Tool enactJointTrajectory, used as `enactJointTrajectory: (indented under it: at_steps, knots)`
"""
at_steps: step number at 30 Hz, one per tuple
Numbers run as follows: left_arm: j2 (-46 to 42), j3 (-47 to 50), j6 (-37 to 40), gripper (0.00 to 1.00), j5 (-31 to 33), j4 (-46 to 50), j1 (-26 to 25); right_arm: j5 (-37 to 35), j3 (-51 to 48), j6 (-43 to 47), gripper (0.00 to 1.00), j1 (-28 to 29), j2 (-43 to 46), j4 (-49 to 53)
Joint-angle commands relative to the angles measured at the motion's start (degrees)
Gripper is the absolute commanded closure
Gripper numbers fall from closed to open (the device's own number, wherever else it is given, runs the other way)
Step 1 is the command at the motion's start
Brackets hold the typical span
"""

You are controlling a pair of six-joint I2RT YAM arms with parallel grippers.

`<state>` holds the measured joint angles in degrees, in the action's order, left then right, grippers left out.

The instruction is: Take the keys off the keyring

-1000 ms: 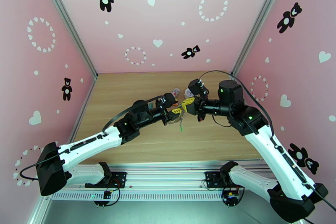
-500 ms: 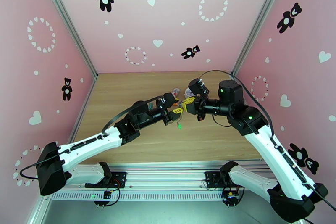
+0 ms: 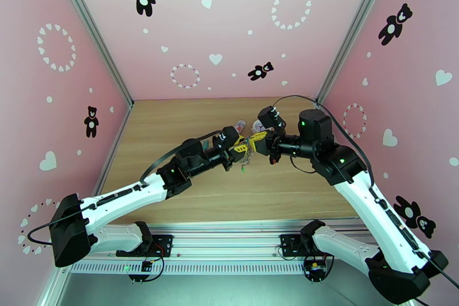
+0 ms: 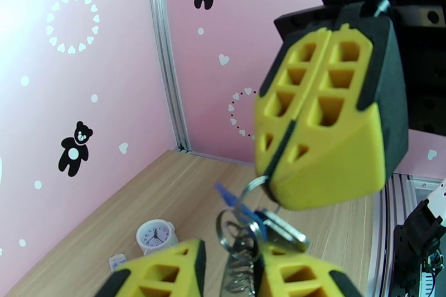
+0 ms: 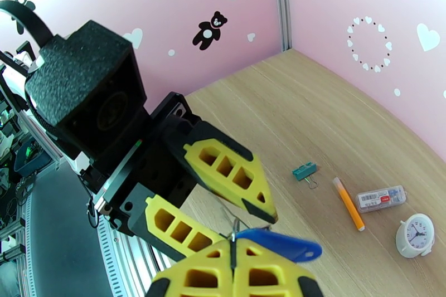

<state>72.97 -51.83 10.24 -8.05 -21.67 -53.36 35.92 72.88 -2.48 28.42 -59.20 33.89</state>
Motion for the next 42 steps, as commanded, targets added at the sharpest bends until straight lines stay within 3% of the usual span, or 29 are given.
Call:
enactJointTrajectory:
  at_steps: [1, 21, 31, 37, 42]
  knots:
    - [-0.93, 0.68, -0.23, 0.75, 1.16, -0.74, -0.16, 0.42, 0.18, -0.4, 1.0, -0.12, 0.59, -1.23]
    - [-2.18, 0.77, -1.58, 0.85, 1.96, -1.16, -0.16, -4.32, -0.52, 2.4, 1.0, -0.12, 2.9, 0.5]
    - [-1.88, -1.65, -6.34, 0.88, 1.5, 1.21, -0.15, -0.59, -2.46, 6.26, 1.0, -0.1, 4.14, -0.36]
    - [-1.04, -0.41, -3.32, 0.85, -1.78, -0.4, -0.14, 2.88, -2.21, 3.69, 1.0, -0.12, 3.14, -2.56]
    - [-0.33, -1.23, -1.02, 0.75, -3.68, 0.05, -0.16, 3.5, -2.39, 3.01, 1.0, -0.12, 2.8, -2.25]
